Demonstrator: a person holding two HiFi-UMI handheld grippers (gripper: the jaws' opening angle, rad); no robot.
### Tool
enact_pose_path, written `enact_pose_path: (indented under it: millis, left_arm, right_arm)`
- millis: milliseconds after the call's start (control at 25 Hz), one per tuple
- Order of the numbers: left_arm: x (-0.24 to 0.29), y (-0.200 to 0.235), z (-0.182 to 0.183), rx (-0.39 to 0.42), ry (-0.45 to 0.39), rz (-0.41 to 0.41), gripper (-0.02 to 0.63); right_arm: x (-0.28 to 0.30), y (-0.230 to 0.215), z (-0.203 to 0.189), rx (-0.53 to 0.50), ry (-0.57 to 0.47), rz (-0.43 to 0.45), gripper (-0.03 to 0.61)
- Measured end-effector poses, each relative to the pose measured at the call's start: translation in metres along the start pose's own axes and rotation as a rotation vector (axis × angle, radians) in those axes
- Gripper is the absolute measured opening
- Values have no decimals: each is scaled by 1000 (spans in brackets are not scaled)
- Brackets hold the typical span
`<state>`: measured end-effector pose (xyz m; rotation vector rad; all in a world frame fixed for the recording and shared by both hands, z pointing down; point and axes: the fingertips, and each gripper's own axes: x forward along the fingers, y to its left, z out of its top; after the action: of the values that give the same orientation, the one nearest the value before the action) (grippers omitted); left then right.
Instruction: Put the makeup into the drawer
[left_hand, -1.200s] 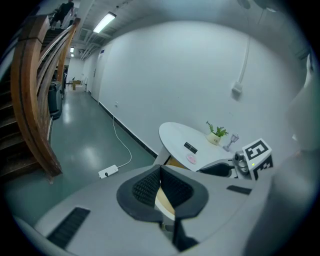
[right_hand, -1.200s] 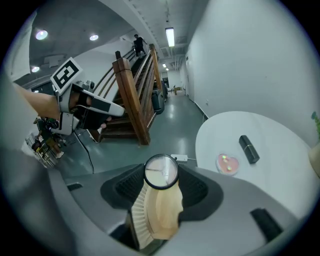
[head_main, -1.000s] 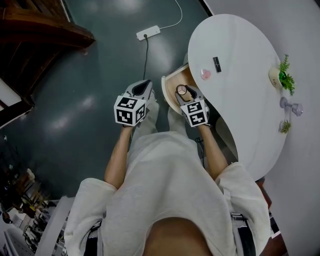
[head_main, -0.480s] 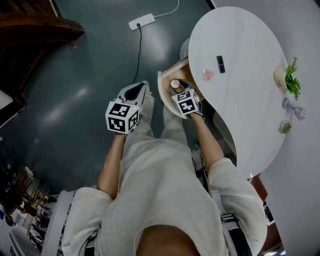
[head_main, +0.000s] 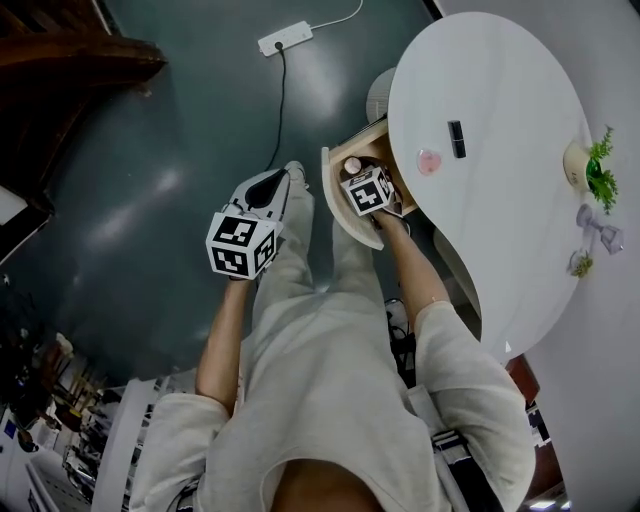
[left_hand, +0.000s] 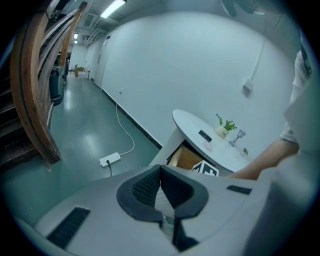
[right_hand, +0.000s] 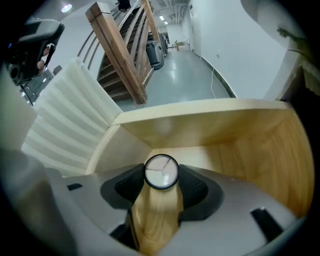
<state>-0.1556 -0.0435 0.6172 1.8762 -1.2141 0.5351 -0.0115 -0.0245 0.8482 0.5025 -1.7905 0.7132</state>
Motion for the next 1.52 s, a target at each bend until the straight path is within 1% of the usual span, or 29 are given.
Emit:
enact_pose_path:
  millis: [200, 360, 400, 480, 520, 680, 840, 1120, 1200, 1360, 1520]
  left_arm:
    - [-2, 9, -6, -1, 18, 11, 11]
    - [-4, 9, -11, 2, 32, 17, 11]
    - [-5, 9, -12, 3, 33, 17, 11]
    - [-6, 6, -12, 7, 32, 15, 12]
    - [-6, 4, -11, 9, 29, 14, 11]
    - [-7, -5, -6, 20, 15, 9, 11]
    - [-7, -18, -3, 32, 3, -1, 11]
    - [-6, -39, -1, 60, -6, -25, 11]
    - [-5, -45, 2, 70, -10, -35, 11]
    - [-2, -55, 9, 94, -12, -50, 12]
    - [2, -67, 18, 113, -24, -61, 11]
  right_arm:
    - [22, -7, -4, -5, 36, -17, 215]
    - [24, -9, -5, -30, 31, -13, 216]
    - [23, -7, -5, -24, 25, -2, 225]
    - [20, -4, -3, 0, 3, 15, 298]
    - [17, -4, -1, 11, -13, 12, 304]
    - [-6, -8, 12, 34, -102, -24, 270]
    - [-42, -2, 26, 29, -216, -29, 271]
    - [-127, 37, 41, 1, -411, 12, 253]
    - [-154, 47, 44, -9, -460, 8, 253]
    - [-203, 48, 53, 10, -554, -37, 252]
    - [-246, 21, 56, 64, -619, -127, 257]
